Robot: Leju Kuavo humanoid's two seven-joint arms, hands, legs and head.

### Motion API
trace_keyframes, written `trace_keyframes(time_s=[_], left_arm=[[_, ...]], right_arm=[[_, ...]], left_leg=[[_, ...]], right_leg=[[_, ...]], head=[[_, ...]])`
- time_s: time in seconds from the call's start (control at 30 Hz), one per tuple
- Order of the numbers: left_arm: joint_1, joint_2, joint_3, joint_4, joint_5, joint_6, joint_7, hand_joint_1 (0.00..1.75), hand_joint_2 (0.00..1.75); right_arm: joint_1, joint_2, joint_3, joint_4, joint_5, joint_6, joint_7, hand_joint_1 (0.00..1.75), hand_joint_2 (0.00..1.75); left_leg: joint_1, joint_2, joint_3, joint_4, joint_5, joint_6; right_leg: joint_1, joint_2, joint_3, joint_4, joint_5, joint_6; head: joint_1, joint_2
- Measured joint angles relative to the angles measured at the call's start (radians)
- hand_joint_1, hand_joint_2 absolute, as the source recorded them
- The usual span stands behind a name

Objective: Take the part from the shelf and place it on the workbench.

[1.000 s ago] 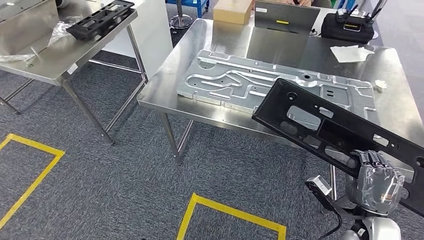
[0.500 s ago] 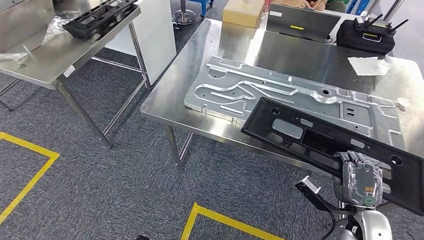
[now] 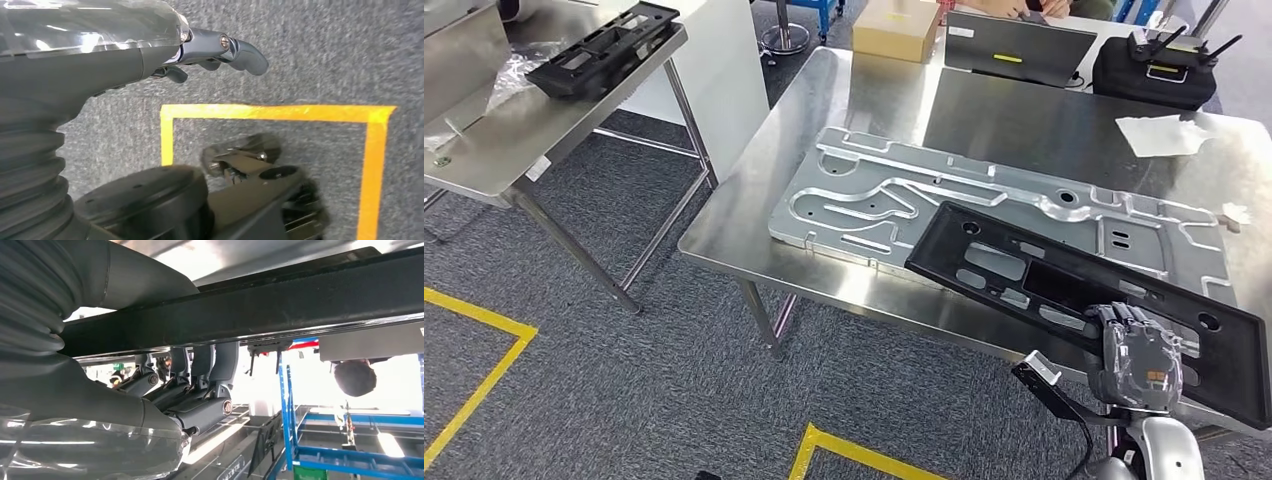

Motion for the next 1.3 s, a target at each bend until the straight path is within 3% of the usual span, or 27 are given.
trace_keyframes(time_s=[0.07, 0.17, 0.27, 0.43, 1.0, 1.13, 1.2, 1.23, 1.3], left_arm=[[-0.001, 0.003, 0.005, 0.000, 0.000, 0.002, 0.000, 0.00, 1.75], [0.002, 0.005, 0.011, 0.000, 0.000, 0.004, 0.000, 0.00, 1.75], [0.002, 0.006, 0.013, 0.000, 0.000, 0.005, 0.000, 0.00, 1.75], [-0.001, 0.005, 0.013, 0.000, -0.002, 0.008, 0.000, 0.00, 1.75], [-0.003, 0.004, 0.013, 0.000, -0.021, 0.004, 0.007, 0.00, 1.75], [-0.003, 0.004, 0.011, 0.000, -0.036, 0.001, 0.006, 0.00, 1.75], [-0.002, 0.002, 0.010, 0.000, -0.039, 0.001, 0.007, 0.00, 1.75], [-0.002, 0.001, 0.010, 0.000, -0.040, 0.002, 0.007, 0.00, 1.75], [-0.002, 0.000, 0.009, 0.000, -0.040, 0.003, 0.008, 0.00, 1.75]], right_arm=[[-0.006, 0.000, 0.000, 0.002, 0.015, -0.014, 0.005, 1.75, 1.75], [-0.013, 0.000, 0.001, 0.001, 0.037, -0.038, 0.010, 1.75, 1.75], [-0.016, -0.001, 0.000, -0.011, 0.056, -0.079, 0.011, 1.75, 1.75], [-0.020, -0.008, -0.009, -0.054, 0.063, -0.150, 0.006, 1.75, 1.75], [-0.026, 0.007, -0.011, -0.080, 0.102, -0.104, 0.015, 1.75, 1.75], [-0.032, 0.013, -0.010, -0.075, 0.101, -0.097, 0.013, 1.75, 1.75], [-0.033, 0.015, -0.009, -0.071, 0.099, -0.097, 0.012, 1.75, 1.75], [-0.035, 0.015, -0.009, -0.070, 0.099, -0.097, 0.011, 1.75, 1.75], [-0.035, 0.016, -0.008, -0.067, 0.096, -0.097, 0.009, 1.75, 1.75]], left_leg=[[-0.007, 0.001, 0.026, -0.099, 0.051, 0.013], [-0.010, 0.000, 0.035, -0.131, 0.059, 0.015], [-0.010, -0.003, 0.038, -0.137, 0.060, 0.012], [-0.010, -0.003, 0.045, -0.137, 0.050, 0.020], [-0.010, -0.003, 0.056, -0.137, 0.046, 0.024], [-0.014, -0.002, 0.064, -0.150, 0.036, 0.041], [-0.007, -0.002, 0.086, -0.171, 0.037, 0.047], [-0.004, -0.002, 0.098, -0.178, 0.037, 0.049], [-0.002, -0.001, 0.108, -0.183, 0.039, 0.049]], right_leg=[[0.002, 0.001, 0.009, 0.000, -0.012, 0.007], [0.002, 0.001, 0.007, 0.001, -0.019, 0.019], [0.002, 0.000, 0.014, -0.007, -0.019, 0.022], [0.002, 0.000, 0.030, -0.025, -0.026, 0.028], [0.003, 0.000, 0.040, -0.030, -0.027, 0.031], [-0.001, 0.000, 0.050, -0.034, -0.018, 0.042], [-0.001, -0.001, 0.053, -0.014, -0.019, 0.048], [-0.003, -0.001, 0.043, 0.011, -0.033, 0.052], [-0.009, -0.001, -0.015, 0.110, -0.081, 0.062]], head=[[0.000, 0.000], [0.000, 0.000], [0.000, 0.000], [0.000, 0.000], [0.000, 0.000], [0.000, 0.000], [0.000, 0.000], [0.000, 0.000], [0.000, 0.000]])
